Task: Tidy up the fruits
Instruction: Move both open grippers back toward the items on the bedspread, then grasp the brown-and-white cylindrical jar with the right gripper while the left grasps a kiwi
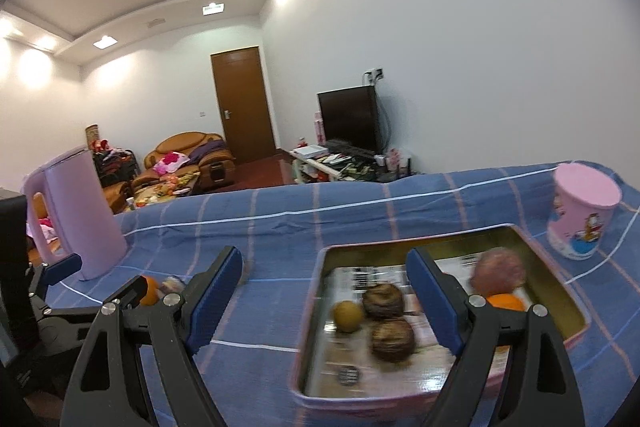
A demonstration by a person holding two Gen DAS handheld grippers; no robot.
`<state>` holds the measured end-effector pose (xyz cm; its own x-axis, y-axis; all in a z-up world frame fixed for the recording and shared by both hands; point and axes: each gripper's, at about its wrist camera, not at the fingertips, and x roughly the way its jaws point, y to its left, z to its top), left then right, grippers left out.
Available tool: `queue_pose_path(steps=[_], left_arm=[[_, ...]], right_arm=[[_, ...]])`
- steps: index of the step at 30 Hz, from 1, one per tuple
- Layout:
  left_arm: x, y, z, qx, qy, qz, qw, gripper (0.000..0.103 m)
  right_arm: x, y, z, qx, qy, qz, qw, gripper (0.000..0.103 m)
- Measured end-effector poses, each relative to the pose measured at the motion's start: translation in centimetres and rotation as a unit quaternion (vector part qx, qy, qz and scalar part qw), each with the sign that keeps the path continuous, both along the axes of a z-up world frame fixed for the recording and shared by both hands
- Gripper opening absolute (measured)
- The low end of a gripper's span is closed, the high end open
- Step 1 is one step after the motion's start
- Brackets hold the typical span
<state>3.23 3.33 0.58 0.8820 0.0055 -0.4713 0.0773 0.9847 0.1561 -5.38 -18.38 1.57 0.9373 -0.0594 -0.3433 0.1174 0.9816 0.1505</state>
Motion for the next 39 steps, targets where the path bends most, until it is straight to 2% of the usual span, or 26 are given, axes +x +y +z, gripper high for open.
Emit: queue_pose_path(steps=[4,8,11,14,15,18,19,21,23,27,30,33,35,36,39], left_arm=[[1.5,3.6,-0.1,-0.016,0.006,0.042,0.9990,0.103],[3.1,7.0,-0.6,-0.032,0.027,0.096,0.9945,0.103],[3.7,9.1,-1.0,-0.048,0.040,0.131,0.9894,0.103],[4.1,10.2,-1.4,-0.069,0.055,0.147,0.9852,0.103],[4.2,10.5,-1.5,-0.074,0.059,0.152,0.9839,0.103],[4.7,10.5,-1.8,-0.073,0.072,0.153,0.9829,0.103],[4.7,10.5,-1.9,-0.069,0.074,0.154,0.9830,0.103],[4.7,10.2,-2.0,-0.061,0.076,0.149,0.9840,0.103],[4.7,10.0,-2.0,-0.056,0.078,0.144,0.9850,0.103],[4.5,9.8,-1.7,-0.044,0.076,0.135,0.9869,0.103],[4.7,9.8,-1.7,-0.032,0.077,0.137,0.9870,0.103],[4.9,10.0,-1.8,-0.037,0.085,0.135,0.9866,0.103],[4.9,10.1,-1.8,-0.040,0.085,0.130,0.9871,0.103],[4.8,10.1,-1.7,-0.040,0.085,0.128,0.9873,0.103],[4.8,9.9,-1.7,-0.038,0.086,0.118,0.9885,0.103]], right_arm=[[1.4,2.0,-0.2,0.001,0.012,0.025,1.000,0.085],[2.9,3.8,-0.5,0.001,0.025,0.046,0.999,0.085],[4.8,5.4,-1.0,0.001,0.059,0.077,0.995,0.085],[7.2,7.5,-1.7,-0.013,0.098,0.127,0.987,0.085],[7.9,8.2,-1.9,-0.018,0.108,0.144,0.983,0.082],[9.7,10.3,-2.6,-0.048,0.140,0.180,0.972,0.074],[10.3,10.9,-2.9,-0.055,0.150,0.187,0.969,0.067],[11.7,11.9,-3.6,-0.067,0.178,0.205,0.960,0.058],[12.7,12.3,-4.4,-0.071,0.202,0.214,0.953,0.058],[14.5,13.1,-4.8,-0.066,0.218,0.236,0.945,0.058],[15.4,14.1,-5.2,-0.087,0.229,0.238,0.940,0.058],[16.1,14.2,-5.6,-0.082,0.239,0.240,0.937,0.057],[16.3,14.0,-5.8,-0.071,0.249,0.249,0.933,0.045],[16.3,13.9,-5.7,-0.070,0.250,0.249,0.933,0.035],[15.4,13.8,-5.4,-0.075,0.240,0.239,0.938,0.033]])
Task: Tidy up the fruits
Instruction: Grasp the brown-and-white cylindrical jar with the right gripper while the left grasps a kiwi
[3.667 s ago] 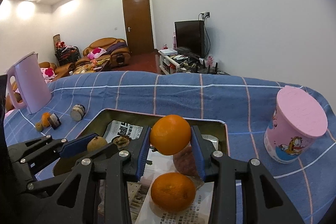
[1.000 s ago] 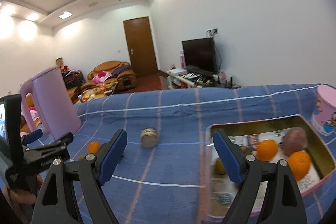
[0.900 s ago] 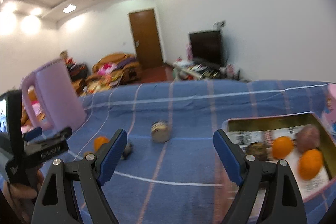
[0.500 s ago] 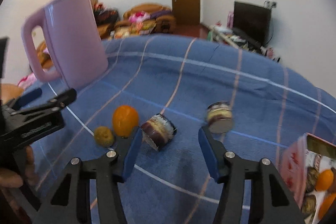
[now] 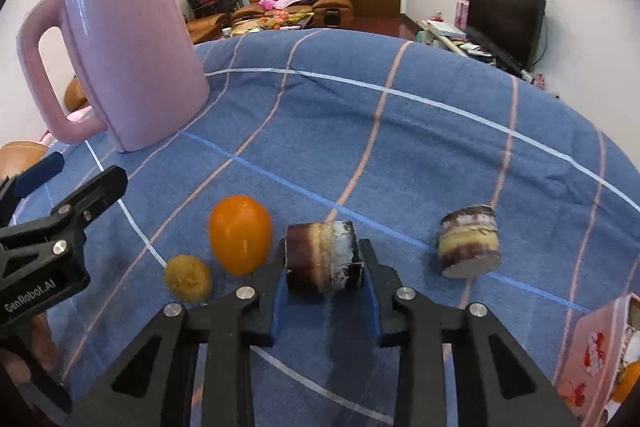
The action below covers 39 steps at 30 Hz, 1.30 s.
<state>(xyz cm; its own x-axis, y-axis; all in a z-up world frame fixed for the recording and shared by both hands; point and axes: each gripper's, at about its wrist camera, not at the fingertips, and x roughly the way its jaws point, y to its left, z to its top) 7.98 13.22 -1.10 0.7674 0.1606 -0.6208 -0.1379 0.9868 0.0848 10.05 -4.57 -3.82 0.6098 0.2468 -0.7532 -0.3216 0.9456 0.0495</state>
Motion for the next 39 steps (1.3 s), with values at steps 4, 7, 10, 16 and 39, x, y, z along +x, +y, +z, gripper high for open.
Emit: queue_pose_path(steps=[4,7,10,16,39], left_arm=[[-0.3,-0.9,0.2,-0.011,-0.005,-0.043,0.9990,0.103],[-0.6,-2.5,0.0,-0.017,0.000,-0.100,0.9949,0.101],[-0.8,-4.5,-0.5,-0.003,0.010,-0.146,0.9892,0.092],[-0.3,-6.8,-1.1,-0.011,0.047,-0.214,0.9757,0.074],[-2.6,-4.1,1.7,-0.066,-0.093,-0.151,0.9819,0.030]], right_arm=[[-3.5,-1.6,1.8,0.027,-0.060,-0.014,0.998,0.033],[-6.3,-3.3,2.5,0.051,-0.083,-0.033,0.995,0.033],[-8.7,-5.1,3.2,0.068,-0.104,-0.060,0.990,0.033],[-11.4,-7.4,3.6,0.097,-0.118,-0.092,0.984,0.033],[-13.3,-7.1,4.8,0.051,-0.202,-0.117,0.971,0.033]])
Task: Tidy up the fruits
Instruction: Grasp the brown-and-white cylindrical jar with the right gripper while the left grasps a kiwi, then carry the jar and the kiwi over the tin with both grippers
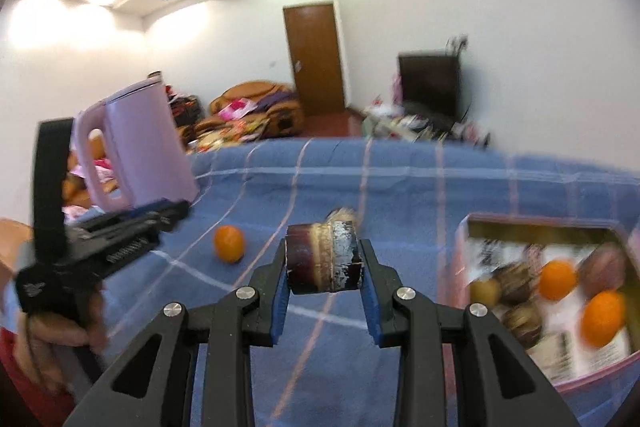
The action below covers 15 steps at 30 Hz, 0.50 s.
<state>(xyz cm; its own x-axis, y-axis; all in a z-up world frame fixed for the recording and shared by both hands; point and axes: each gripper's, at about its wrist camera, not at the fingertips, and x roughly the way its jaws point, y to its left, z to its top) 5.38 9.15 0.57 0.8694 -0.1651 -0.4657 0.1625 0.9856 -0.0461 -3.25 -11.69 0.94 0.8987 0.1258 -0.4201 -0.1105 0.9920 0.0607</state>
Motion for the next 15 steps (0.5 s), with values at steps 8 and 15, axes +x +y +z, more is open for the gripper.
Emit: queue_pose_path(steps=[8,15], left_arm=[[-0.9,-0.6,0.4,0.008,-0.021,0.020,0.9995,0.030],[-2.8,-3.0,0.0,0.004,0.001,0.036,0.9994,0.030]], right_arm=[[0.5,0.1,-0.2,-0.018,-0.003,-0.003,1.000,0.033],[0.2,-0.6,-0.4,-0.004,0.008,0.003,1.000,0.033]])
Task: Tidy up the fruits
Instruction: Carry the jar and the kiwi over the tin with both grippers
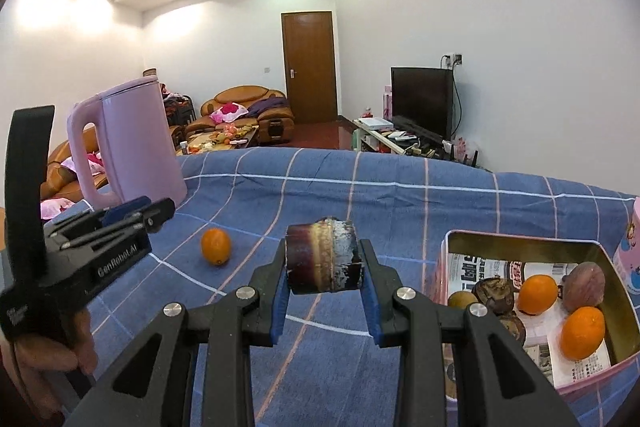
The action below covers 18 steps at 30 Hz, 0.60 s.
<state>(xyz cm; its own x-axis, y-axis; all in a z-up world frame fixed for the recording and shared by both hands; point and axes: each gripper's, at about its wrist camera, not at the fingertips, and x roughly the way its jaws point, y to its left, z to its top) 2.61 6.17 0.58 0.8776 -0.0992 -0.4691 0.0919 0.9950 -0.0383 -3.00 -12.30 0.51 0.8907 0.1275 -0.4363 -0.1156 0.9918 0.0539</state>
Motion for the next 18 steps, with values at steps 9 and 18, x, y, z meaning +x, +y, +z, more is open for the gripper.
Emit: queue_pose_path(steps=[9,18], left_arm=[[-1.5,-4.1,-0.1,0.023,0.007,-0.016,0.9996,0.030],[-2.6,-7.4,-0.3,0.028,0.019,-0.030,0.9990,0.030]], right_arm=[[-2.0,-2.3,0.1,0.004,0.001,-0.011,1.000,0.033],[-3.3,-5.0,0.3,-0.001,0.002,-0.021,1.000,0.033]])
